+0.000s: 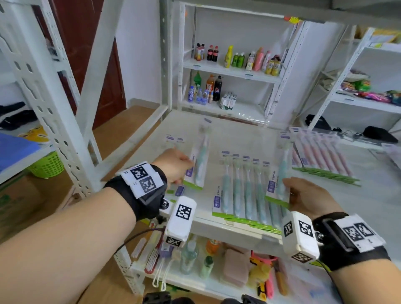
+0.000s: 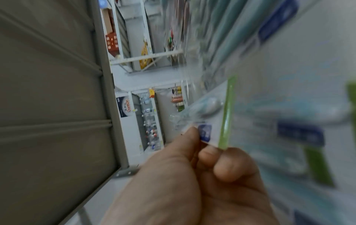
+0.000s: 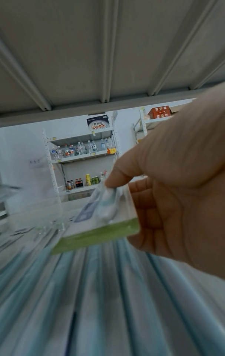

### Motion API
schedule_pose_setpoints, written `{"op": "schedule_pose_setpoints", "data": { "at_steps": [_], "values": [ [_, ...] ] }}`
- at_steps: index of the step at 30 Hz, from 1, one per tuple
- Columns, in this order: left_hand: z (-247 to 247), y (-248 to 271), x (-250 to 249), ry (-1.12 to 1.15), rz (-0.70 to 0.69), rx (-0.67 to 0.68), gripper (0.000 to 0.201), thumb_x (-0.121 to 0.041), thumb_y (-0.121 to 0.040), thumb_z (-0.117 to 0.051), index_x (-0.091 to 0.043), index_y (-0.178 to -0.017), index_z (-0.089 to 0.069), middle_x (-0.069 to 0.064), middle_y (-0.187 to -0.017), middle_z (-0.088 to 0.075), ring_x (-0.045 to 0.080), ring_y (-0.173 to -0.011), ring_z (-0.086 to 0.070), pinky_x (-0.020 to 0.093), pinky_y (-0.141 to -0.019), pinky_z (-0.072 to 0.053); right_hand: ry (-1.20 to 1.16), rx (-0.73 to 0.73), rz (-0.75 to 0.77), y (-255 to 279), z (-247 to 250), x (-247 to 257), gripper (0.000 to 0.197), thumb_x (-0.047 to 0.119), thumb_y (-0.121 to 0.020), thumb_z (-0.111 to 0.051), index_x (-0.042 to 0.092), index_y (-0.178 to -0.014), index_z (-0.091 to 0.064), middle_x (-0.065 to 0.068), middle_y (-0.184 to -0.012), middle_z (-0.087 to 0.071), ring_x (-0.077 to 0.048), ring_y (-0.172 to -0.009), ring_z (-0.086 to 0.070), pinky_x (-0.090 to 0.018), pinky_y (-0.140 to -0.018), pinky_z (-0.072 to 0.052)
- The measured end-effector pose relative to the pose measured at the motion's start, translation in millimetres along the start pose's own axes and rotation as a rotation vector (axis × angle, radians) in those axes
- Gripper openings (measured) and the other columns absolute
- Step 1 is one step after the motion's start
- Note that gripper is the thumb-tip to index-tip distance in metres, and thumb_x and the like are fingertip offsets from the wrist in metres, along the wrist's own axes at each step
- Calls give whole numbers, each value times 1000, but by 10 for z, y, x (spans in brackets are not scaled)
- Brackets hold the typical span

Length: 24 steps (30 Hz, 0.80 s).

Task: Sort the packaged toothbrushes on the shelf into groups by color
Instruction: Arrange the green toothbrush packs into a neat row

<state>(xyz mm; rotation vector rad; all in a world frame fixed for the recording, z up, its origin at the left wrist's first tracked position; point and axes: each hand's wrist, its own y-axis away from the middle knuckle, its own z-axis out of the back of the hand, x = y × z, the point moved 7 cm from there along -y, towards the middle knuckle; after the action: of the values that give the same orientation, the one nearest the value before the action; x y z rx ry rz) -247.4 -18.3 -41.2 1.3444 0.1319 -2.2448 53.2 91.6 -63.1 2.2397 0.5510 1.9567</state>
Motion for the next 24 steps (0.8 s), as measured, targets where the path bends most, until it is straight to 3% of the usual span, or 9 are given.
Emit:
{"op": "schedule_pose_setpoints", "data": {
  "at_steps": [2,4,7,10,15,18,20,22,24],
  "values": [
    [-283,35,12,-38,6,69,23,-16,-91,-53,-10,-69,-57,4,-50,-47,14,-32,-43,20,-41,-34,-16,1,-3,1,95,-40,9,0,-87,-57,5,-80,-57,-18,-76,-66,-27,-62,-64,-42,-62,-58],
    [-464,68,25,-93,-6,88,17,-14,-91,-51,-5,-81,-60,6,-53,-48,17,-34,-45,21,-42,-37,-44,12,-8,-12,178,-77,8,-1,-87,-58,5,-81,-59,-16,-74,-70,-25,-60,-68,-45,-69,-57],
    [-559,100,45,-106,-13,65,18,-10,-90,-47,0,-98,-60,11,-62,-54,23,-44,-48,26,-45,-41,-22,-5,12,-7,287,-83,7,-2,-87,-57,3,-82,-60,-10,-61,-69,-21,-52,-64,-34,-55,-58],
    [-634,133,45,-128,-21,86,21,-9,-91,-46,-5,-106,-59,10,-69,-60,20,-40,-48,20,-36,-36,-25,-26,18,27,366,-88,6,-2,-87,-58,3,-83,-60,-11,-56,-67,-20,-45,-63,-28,-43,-52],
    [-701,151,59,-148,-19,94,31,-10,-92,-47,-10,-124,-49,9,-88,-61,19,-42,-50,25,-40,-39,-12,20,-6,91,358,-99,6,-3,-87,-58,0,-92,-58,-19,-63,-67,-27,-50,-67,-42,-43,-53],
    [-713,159,57,-190,-35,82,28,-10,-93,-46,-10,-120,-50,11,-98,-64,18,-43,-52,25,-41,-41,60,36,-14,86,341,-118,12,-2,-86,-59,-2,-98,-58,-23,-71,-68,-30,-55,-68,-45,-46,-53],
    [-720,166,39,-214,-63,80,20,-9,-92,-46,-12,-108,-57,9,-90,-66,18,-41,-53,25,-41,-44,130,27,-1,52,352,-130,14,0,-85,-62,-1,-99,-59,-22,-74,-70,-33,-60,-69,-48,-50,-56],
    [-727,173,30,-223,-75,87,17,-7,-91,-46,-13,-99,-59,6,-78,-64,20,-43,-55,29,-46,-51,208,9,13,19,359,-141,14,2,-82,-66,-1,-96,-62,-26,-85,-70,-37,-72,-66,-62,-70,-54],
    [-726,175,30,-236,-70,97,20,-5,-90,-46,-9,-102,-61,3,-70,-60,24,-48,-57,34,-54,-55,236,-2,20,1,351,-159,15,3,-79,-70,0,-93,-65,-30,-92,-68,-44,-80,-64,-69,-81,-46]
  ]
}}
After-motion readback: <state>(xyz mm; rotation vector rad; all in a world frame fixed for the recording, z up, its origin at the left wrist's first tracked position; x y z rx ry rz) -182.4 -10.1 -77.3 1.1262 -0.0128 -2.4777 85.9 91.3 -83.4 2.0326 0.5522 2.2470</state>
